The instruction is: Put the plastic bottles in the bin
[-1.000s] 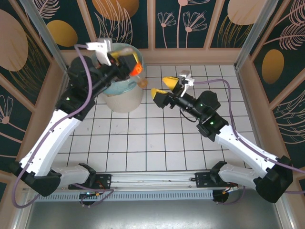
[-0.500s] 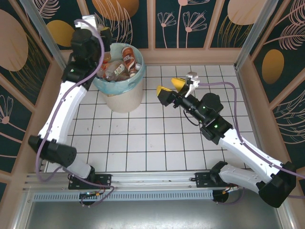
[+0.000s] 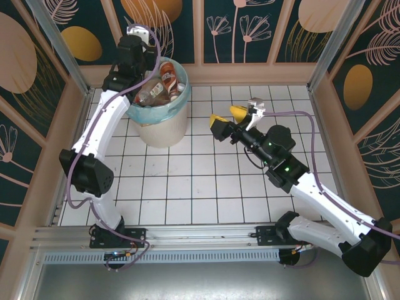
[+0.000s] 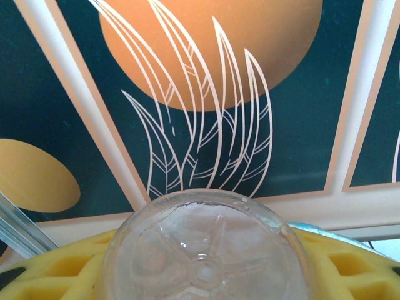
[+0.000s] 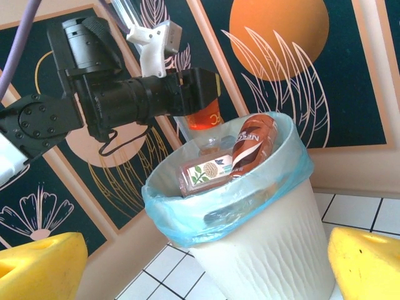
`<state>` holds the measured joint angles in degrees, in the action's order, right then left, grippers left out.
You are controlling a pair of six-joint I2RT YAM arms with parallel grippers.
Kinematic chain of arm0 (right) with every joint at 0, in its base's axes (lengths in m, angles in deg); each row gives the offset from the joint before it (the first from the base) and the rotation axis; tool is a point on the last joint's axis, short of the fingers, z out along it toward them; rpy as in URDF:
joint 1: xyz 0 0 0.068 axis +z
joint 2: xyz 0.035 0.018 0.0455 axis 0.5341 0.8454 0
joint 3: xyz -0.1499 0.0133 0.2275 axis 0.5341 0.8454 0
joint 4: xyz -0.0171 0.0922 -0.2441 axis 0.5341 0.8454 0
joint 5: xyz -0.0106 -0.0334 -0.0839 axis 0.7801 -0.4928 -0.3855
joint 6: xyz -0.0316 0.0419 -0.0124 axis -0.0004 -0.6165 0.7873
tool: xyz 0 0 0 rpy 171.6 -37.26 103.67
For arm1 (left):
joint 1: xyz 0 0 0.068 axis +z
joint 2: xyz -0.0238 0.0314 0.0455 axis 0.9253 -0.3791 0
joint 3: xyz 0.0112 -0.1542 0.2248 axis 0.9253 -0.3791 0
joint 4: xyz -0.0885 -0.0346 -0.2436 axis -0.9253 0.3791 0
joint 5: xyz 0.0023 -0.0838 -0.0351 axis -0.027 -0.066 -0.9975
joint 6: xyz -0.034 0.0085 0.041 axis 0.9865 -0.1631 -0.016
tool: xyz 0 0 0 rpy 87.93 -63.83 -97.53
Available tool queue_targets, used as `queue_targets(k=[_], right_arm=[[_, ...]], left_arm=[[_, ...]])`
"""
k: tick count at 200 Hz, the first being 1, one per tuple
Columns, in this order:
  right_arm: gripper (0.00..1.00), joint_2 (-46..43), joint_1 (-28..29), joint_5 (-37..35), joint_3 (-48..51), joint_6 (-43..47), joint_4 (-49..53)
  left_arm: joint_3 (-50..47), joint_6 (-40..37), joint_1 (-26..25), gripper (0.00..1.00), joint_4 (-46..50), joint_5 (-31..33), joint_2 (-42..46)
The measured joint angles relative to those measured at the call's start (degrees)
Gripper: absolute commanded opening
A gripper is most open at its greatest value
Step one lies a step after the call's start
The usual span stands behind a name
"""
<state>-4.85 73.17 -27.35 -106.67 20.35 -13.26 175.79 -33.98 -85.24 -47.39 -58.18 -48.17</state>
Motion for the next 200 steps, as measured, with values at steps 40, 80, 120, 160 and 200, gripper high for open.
queue_targets(k=[40,80,120,160,200], right_arm=[[0.99,0.0,0.0,-0.17,0.0,0.0,0.0],[0.99,0.0,-0.02,-1.09,0.0,-0.02,0.0],[0.99,0.07,-0.15,-1.53,0.0,-0.24,0.63],[0.99,0.63,-0.46,-1.62,0.0,-0.92,1.31],[0.99,1.2,-0.83,-1.68,0.0,-1.4,1.68]], left_arm=[[1.36,-1.38,0.0,0.55,0.81,0.07,-1.42],[0.96,-3.72,0.0,0.54,0.31,1.27,-1.46],[0.59,-5.44,0.07,0.57,-0.09,2.62,-2.29],[0.28,-6.67,0.66,0.58,0.35,2.47,-4.42],[0.28,-7.23,0.63,0.78,1.14,1.16,-5.38]])
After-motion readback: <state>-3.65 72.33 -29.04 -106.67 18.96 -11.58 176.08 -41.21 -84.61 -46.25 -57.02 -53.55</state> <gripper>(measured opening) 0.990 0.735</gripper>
